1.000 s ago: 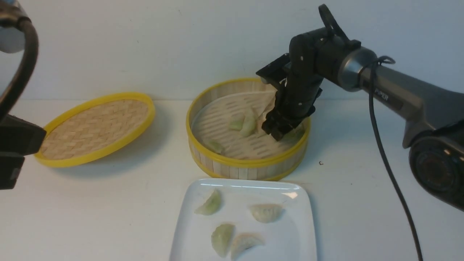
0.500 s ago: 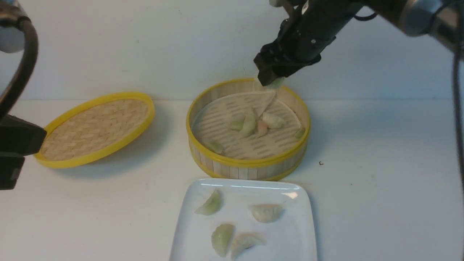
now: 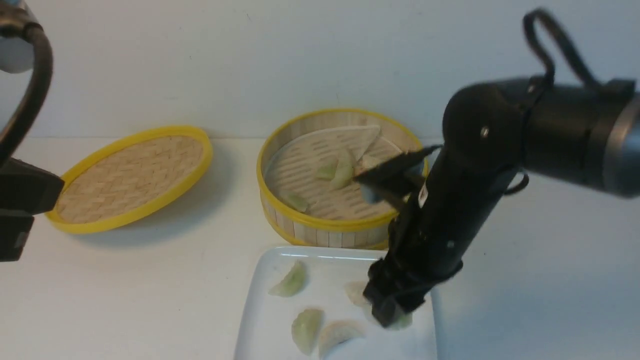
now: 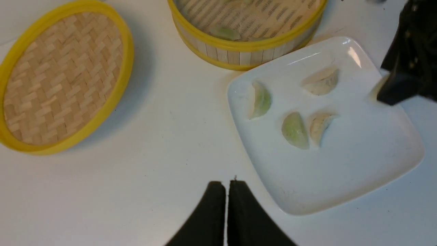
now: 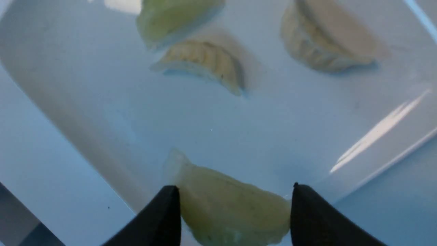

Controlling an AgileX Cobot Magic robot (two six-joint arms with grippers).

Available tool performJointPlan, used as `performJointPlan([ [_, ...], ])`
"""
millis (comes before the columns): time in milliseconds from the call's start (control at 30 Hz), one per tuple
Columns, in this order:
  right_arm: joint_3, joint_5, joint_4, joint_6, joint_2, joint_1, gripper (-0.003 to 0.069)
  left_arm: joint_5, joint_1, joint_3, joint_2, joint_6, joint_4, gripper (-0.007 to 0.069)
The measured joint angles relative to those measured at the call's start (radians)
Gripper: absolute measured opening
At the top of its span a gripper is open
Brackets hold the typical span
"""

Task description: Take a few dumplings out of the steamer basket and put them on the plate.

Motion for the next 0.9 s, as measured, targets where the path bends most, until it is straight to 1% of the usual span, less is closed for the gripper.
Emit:
performJointPlan([
  [300,0.038,-0.16,-0.005,0.033,0.083,0.013,0.0379,0.0,0.0,0.0,0.0,0.001,-0.002,-0.0006],
  [400,0.036,-0.176,-0.005,0.055,0.083,0.013,0.0384,0.0,0.0,0.0,0.0,0.001,-0.003,-0.0006],
  [467,0.025,-0.156,-0.011,0.073,0.083,0.013,0.0409,0.0,0.0,0.0,0.0,0.001,-0.003,-0.0006],
  [567,-0.022,-0.082,-0.034,0.107,0.083,0.013,0.0486,0.0,0.0,0.0,0.0,0.004,-0.003,-0.0006],
  [700,-0.083,-0.012,-0.074,0.152,0.069,0.013,0.0532,0.0,0.0,0.0,0.0,0.008,-0.003,-0.0006],
  [800,-0.13,0.037,-0.115,0.182,0.022,0.013,0.0525,0.0,0.0,0.0,0.0,0.008,-0.003,-0.0006],
  [833,-0.143,0.054,-0.134,0.193,-0.011,0.013,0.0501,0.0,0.0,0.0,0.0,0.008,-0.003,-0.0006],
  [867,-0.145,0.056,-0.134,0.193,-0.017,0.013,0.0496,0.0,0.0,0.0,0.0,0.008,-0.003,-0.0006],
  [900,-0.155,0.071,-0.16,0.214,-0.077,0.013,0.0447,0.0,0.0,0.0,0.0,0.008,-0.003,-0.0006],
])
